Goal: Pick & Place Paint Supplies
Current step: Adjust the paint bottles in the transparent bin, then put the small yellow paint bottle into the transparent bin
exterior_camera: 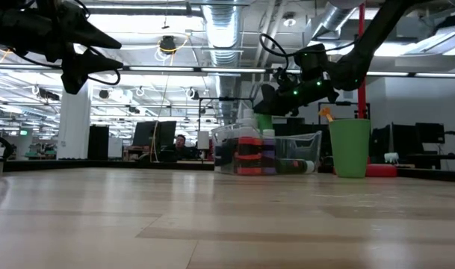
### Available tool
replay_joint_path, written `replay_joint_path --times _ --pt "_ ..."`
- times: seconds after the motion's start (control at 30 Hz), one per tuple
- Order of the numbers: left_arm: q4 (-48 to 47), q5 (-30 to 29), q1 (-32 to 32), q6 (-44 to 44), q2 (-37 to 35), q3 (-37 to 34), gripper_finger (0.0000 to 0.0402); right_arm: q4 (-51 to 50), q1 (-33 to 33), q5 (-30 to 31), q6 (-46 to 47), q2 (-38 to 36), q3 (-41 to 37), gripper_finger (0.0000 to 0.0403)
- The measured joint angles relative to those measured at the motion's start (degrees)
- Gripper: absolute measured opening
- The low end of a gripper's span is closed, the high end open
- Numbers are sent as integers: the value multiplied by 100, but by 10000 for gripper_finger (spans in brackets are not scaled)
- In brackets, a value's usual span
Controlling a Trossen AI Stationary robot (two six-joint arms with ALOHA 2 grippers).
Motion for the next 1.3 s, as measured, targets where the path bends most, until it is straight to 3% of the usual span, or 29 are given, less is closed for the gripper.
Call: replay_joint_path --times 0.2,0.4,0.53,0.7,0.87,1.03,1.3 --pt "0 -80 0 -2 0 0 159 -94 2 -3 -271 2 -2 113" --pt "0 -98 0 -4 0 0 159 -29 -14 -2 -284 -7 2 243" --pt "3 -78 0 -271 0 0 159 -78 -25 -2 -275 -195 2 275" --pt "51 669 0 -444 0 8 159 -314 -26 -4 -332 -958 2 278" --pt "50 1520 -41 -472 203 444 159 -1691 126 2 -502 -1956 2 280" --pt "-265 2444 -379 -479 1154 1328 159 -3235 591 -12 -966 -2691 2 280" --pt "-2777 3246 -1807 -469 3555 3230 159 -4253 1107 167 -508 -2875 2 281"
